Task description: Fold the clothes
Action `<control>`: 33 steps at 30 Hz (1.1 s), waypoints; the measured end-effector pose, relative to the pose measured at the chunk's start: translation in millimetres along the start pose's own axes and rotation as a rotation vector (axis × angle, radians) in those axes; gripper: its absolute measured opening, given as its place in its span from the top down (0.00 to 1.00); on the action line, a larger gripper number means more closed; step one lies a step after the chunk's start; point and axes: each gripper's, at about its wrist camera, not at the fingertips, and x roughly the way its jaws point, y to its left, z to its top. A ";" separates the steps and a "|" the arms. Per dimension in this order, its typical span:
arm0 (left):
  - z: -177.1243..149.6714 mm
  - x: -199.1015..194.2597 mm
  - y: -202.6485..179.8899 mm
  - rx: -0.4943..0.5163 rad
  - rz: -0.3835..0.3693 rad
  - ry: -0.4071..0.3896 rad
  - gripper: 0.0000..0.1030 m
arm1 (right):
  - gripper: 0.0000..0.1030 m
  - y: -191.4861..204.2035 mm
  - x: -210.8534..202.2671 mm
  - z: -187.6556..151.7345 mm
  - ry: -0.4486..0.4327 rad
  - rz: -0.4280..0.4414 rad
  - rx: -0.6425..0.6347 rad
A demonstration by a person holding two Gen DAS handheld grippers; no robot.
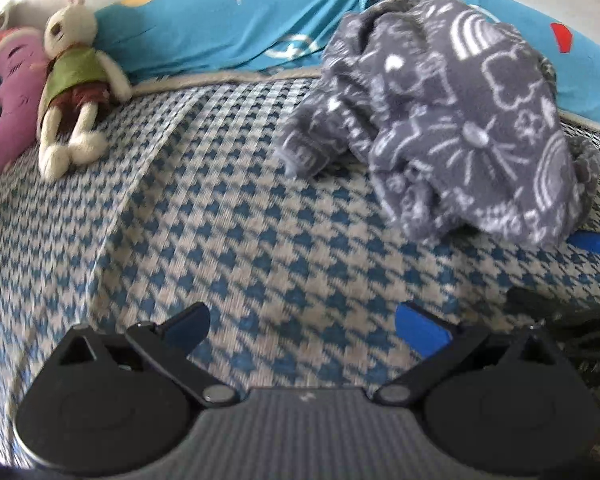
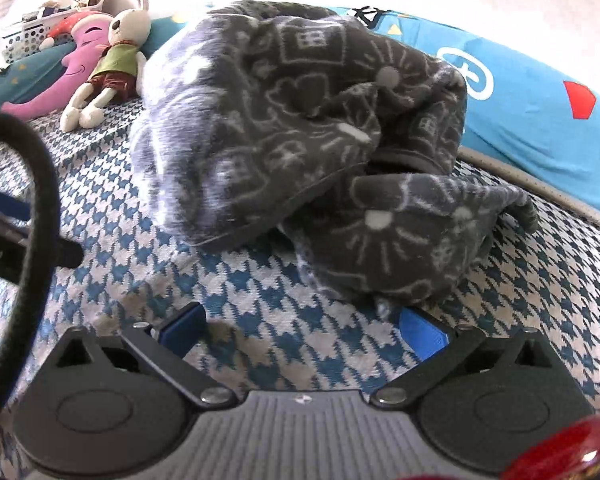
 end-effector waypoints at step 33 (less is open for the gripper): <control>16.7 37.0 9.1 -0.106 0.027 -0.107 0.00 | 0.00 -35.5 -12.5 -5.7 -0.027 -0.010 0.049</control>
